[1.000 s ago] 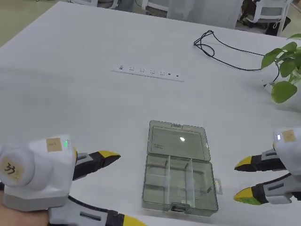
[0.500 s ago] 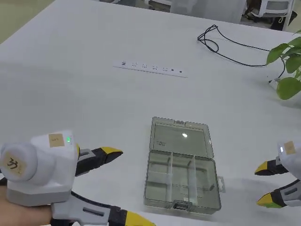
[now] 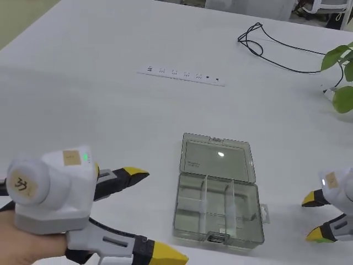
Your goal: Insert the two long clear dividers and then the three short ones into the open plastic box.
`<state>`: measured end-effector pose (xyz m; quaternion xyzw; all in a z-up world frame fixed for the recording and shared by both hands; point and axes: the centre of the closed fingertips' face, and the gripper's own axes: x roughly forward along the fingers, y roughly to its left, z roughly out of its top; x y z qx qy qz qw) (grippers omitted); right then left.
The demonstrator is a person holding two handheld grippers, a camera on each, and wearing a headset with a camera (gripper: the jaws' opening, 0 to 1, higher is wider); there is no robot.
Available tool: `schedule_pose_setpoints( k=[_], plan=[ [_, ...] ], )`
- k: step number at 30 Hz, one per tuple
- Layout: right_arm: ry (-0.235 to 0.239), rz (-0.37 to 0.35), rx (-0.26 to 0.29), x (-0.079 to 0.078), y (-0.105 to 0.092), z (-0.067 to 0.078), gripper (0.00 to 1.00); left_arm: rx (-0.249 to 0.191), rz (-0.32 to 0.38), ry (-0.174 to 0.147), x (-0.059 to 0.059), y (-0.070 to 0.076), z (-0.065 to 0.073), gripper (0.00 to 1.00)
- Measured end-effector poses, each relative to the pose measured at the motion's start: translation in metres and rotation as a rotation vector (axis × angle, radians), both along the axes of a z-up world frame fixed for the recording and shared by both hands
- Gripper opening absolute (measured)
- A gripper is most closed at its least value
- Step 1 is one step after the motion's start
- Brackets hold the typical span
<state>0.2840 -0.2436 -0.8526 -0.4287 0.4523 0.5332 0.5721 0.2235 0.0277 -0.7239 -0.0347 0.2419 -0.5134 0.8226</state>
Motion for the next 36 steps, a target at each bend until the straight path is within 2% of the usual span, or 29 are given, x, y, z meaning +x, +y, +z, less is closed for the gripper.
schedule_pose_setpoints(
  k=[6, 11, 25, 32, 36],
  plan=[
    [-0.003, -0.003, 0.003, 0.001, 0.0, 0.0, 0.4, -0.001, 0.0, 0.0, 0.001, 0.0, 0.0, 1.0],
    [-0.005, 0.012, -0.004, 0.001, 0.0, 0.0, 0.33, -0.001, -0.002, -0.001, 0.001, -0.001, 0.0, 1.0],
    [-0.013, -0.001, -0.007, -0.001, 0.001, 0.0, 0.33, 0.003, -0.009, -0.011, -0.002, -0.001, 0.003, 1.0],
    [-0.054, -0.016, 0.027, -0.002, 0.011, 0.015, 0.33, 0.003, -0.015, -0.019, -0.003, -0.001, 0.007, 1.0],
    [-0.084, -0.023, 0.059, -0.006, 0.021, 0.029, 0.33, 0.006, -0.035, -0.029, -0.003, -0.006, 0.01, 1.0]
  ],
)
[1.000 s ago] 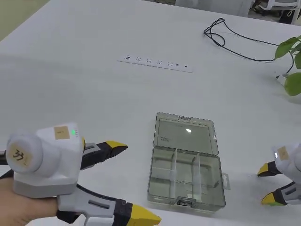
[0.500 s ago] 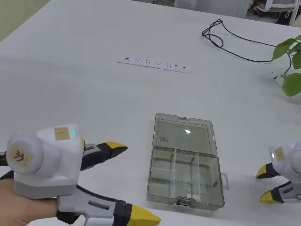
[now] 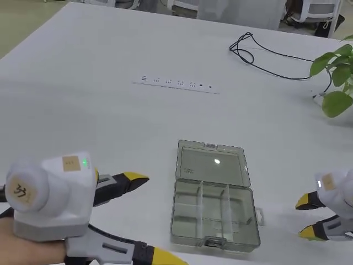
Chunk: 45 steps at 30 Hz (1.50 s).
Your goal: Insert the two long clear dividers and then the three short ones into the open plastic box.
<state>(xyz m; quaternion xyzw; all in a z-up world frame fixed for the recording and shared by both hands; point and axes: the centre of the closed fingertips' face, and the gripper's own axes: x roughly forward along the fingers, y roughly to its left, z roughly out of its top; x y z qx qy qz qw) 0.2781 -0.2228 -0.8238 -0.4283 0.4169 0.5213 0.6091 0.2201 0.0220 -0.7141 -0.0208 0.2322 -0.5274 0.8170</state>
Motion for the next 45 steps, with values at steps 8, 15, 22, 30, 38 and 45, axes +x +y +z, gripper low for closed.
schedule_pose_setpoints(
  k=[8, 15, 22, 30, 38, 45],
  plan=[
    [-0.065, -0.007, 0.062, -0.007, 0.024, 0.032, 0.33, -0.031, -0.001, -0.011, 0.007, -0.01, 0.013, 0.98],
    [-0.122, 0.008, 0.092, -0.016, 0.048, 0.059, 0.33, -0.057, 0.014, 0.037, 0.011, -0.023, 0.019, 0.94],
    [-0.173, 0.031, 0.123, -0.023, 0.077, 0.085, 0.33, -0.113, 0.037, 0.105, 0.014, -0.041, 0.03, 0.85],
    [-0.197, 0.055, 0.163, -0.036, 0.107, 0.11, 0.33, -0.204, 0.074, 0.24, 0.016, -0.058, 0.038, 0.68],
    [-0.215, 0.068, 0.181, -0.045, 0.127, 0.126, 0.33, -0.247, 0.097, 0.373, 0.013, -0.069, 0.034, 0.49],
    [-0.224, 0.092, 0.197, -0.053, 0.142, 0.136, 0.33, -0.339, 0.121, 0.482, 0.013, -0.079, 0.038, 0.24]
  ],
)
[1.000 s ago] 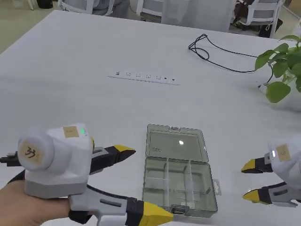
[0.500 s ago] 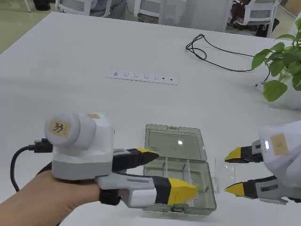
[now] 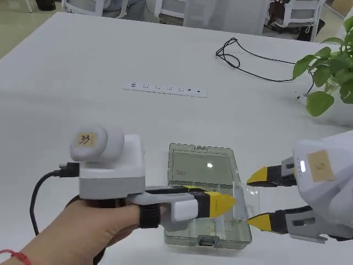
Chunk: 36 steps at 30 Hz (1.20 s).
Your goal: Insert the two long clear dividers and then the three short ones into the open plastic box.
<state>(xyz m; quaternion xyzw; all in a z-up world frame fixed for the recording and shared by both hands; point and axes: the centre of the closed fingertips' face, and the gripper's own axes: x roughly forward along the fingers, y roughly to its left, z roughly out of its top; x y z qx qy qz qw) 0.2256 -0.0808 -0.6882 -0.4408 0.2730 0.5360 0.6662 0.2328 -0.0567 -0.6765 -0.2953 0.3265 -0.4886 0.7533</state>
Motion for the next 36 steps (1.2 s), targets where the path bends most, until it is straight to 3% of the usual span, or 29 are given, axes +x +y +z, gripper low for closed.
schedule_pose_setpoints(
  k=[4, 9, 15, 24, 36],
  plan=[
    [-0.007, 0.007, 0.007, -0.002, 0.006, 0.005, 0.33, -0.001, -0.007, 0.029, -0.003, -0.004, -0.003, 0.2],
    [-0.013, 0.019, 0.009, -0.005, 0.011, 0.008, 0.33, -0.037, -0.005, 0.081, -0.006, -0.007, -0.003, 0.15],
    [-0.016, 0.028, 0.01, -0.008, 0.014, 0.011, 0.33, -0.045, -0.02, 0.104, -0.011, -0.011, -0.004, 0.09],
    [-0.019, 0.037, -0.002, -0.01, 0.015, 0.01, 0.33, -0.063, -0.038, 0.112, -0.016, -0.013, -0.001, 0.0],
    [-0.025, 0.046, -0.008, -0.011, 0.015, 0.011, 0.33, -0.061, -0.04, 0.11, -0.016, -0.014, 0.0, 0.0]
  ],
)
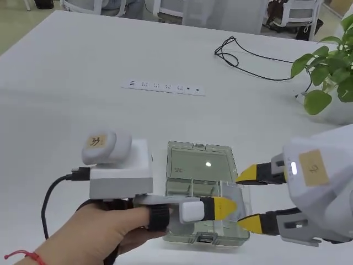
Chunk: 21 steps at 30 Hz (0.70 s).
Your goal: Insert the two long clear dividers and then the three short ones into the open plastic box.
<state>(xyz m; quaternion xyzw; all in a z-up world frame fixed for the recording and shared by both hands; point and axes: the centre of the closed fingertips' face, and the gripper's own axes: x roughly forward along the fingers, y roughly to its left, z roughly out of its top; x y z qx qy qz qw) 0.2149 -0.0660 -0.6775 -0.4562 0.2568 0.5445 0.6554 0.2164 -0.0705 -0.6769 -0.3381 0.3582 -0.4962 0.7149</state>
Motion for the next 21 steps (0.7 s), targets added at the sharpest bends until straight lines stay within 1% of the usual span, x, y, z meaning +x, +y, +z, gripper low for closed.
schedule_pose_setpoints(
  k=[5, 8, 11, 12, 14, 16, 18, 20, 21],
  plan=[
    [-0.007, 0.003, -0.002, 0.0, 0.0, 0.0, 0.33, 0.004, 0.006, 0.001, 0.001, 0.0, -0.001, 0.0],
    [-0.015, 0.002, -0.004, 0.002, 0.0, 0.0, 0.33, 0.001, 0.02, 0.008, 0.002, 0.0, 0.0, 0.0],
    [-0.013, -0.009, 0.008, 0.003, 0.0, 0.002, 0.34, 0.003, 0.027, 0.011, 0.004, 0.001, -0.001, 0.0],
    [-0.009, -0.014, 0.017, 0.004, 0.001, 0.004, 0.35, 0.008, 0.023, -0.004, 0.003, 0.001, -0.001, 0.0],
    [0.0, -0.022, 0.036, 0.005, 0.0, 0.007, 0.35, 0.005, 0.018, -0.005, 0.003, 0.001, -0.001, 0.0],
    [0.011, -0.031, 0.054, 0.007, -0.002, 0.011, 0.35, 0.016, 0.007, -0.032, 0.002, 0.002, 0.0, 0.0],
    [0.043, -0.049, 0.09, 0.009, -0.003, 0.015, 0.34, 0.037, -0.021, -0.085, -0.001, 0.002, -0.001, 0.0],
    [0.087, -0.059, 0.137, 0.01, -0.004, 0.021, 0.33, 0.047, -0.059, -0.126, -0.007, 0.002, 0.0, 0.0],
    [0.128, -0.056, 0.159, 0.008, -0.004, 0.023, 0.31, 0.055, -0.084, -0.167, -0.01, 0.001, 0.001, 0.0]
  ],
)
